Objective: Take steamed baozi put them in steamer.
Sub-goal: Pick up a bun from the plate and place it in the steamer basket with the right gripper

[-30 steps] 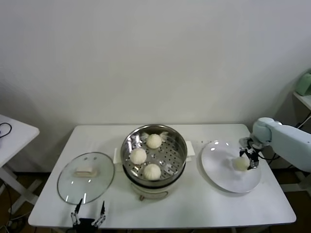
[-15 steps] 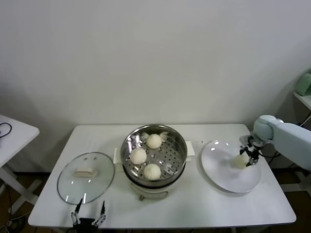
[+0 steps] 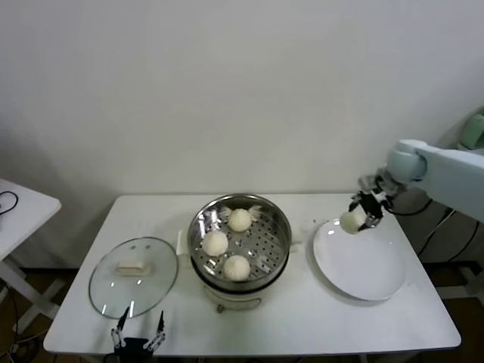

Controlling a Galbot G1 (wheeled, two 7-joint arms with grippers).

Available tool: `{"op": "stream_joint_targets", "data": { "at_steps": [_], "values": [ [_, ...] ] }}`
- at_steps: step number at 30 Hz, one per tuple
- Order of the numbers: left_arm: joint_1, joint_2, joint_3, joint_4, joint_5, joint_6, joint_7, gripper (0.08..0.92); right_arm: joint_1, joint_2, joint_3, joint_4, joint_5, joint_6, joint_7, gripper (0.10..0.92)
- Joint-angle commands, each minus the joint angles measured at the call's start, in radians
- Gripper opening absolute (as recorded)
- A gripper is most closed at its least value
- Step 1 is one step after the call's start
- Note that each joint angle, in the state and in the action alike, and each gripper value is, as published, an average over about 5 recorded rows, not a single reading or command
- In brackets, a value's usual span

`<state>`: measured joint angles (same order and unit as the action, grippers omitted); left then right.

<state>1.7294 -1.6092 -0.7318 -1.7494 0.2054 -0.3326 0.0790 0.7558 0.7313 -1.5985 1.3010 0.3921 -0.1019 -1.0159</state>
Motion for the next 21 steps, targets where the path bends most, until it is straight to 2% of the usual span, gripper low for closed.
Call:
{"op": "stream_joint_targets", "data": {
  "at_steps": [1, 5, 9, 21],
  "values": [
    [0.003, 0.003, 0.002, -0.005, -0.001, -0.002, 0.0, 0.823, 0.398, 0.116, -0.147, 0.315, 0.423, -0.187, 0.074, 0.635],
    [0.003, 0.005, 0.003, -0.009, -0.003, -0.004, -0.001, 0.823, 0.374, 0.163, -0.085, 0.353, 0.476, -0.237, 0.115, 0.634],
    [0.004, 0.007, 0.004, -0.01, -0.005, -0.006, -0.001, 0.823, 0.285, 0.204, -0.036, 0.363, 0.471, -0.277, 0.16, 0.635],
    [-0.002, 0.009, -0.005, -0.006, -0.016, -0.004, 0.0, 0.823, -0.015, 0.249, 0.038, 0.312, 0.259, -0.318, 0.228, 0.636]
  ]
}}
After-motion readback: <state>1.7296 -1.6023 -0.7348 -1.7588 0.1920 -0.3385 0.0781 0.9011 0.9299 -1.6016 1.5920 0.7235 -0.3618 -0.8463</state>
